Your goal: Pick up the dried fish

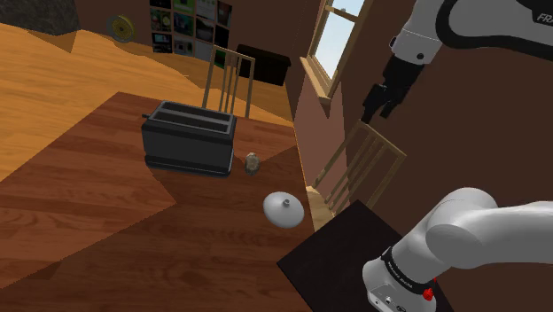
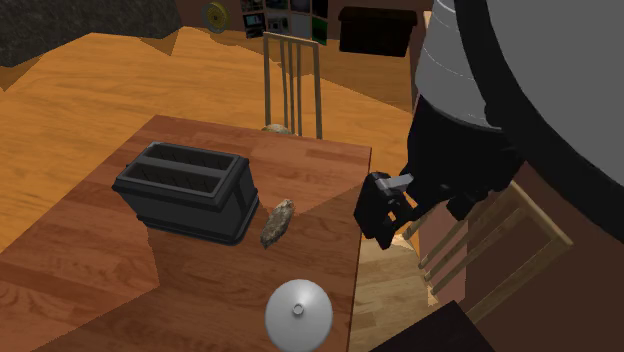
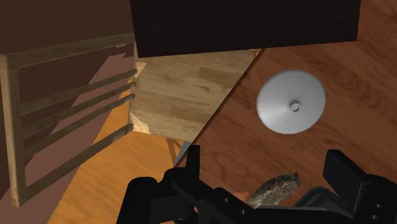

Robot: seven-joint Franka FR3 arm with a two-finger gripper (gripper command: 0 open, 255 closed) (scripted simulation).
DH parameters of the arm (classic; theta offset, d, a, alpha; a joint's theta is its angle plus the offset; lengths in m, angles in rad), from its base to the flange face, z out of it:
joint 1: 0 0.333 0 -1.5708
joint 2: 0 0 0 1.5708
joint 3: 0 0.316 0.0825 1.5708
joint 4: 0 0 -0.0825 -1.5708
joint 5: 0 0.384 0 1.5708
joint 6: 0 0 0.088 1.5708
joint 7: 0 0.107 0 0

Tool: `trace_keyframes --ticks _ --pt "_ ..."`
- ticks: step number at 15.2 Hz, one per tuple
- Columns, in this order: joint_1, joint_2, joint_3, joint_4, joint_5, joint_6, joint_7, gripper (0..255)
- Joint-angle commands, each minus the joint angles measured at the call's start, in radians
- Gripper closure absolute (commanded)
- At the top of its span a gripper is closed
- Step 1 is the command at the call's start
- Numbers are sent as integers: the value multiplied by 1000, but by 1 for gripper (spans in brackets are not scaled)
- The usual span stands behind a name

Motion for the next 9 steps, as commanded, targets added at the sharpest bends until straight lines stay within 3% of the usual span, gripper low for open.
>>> trace_keyframes --ticks 1,9 --pt "0 0 0 0 0 0 0 0" --pt "1 254 7 -15 61 232 71 0"
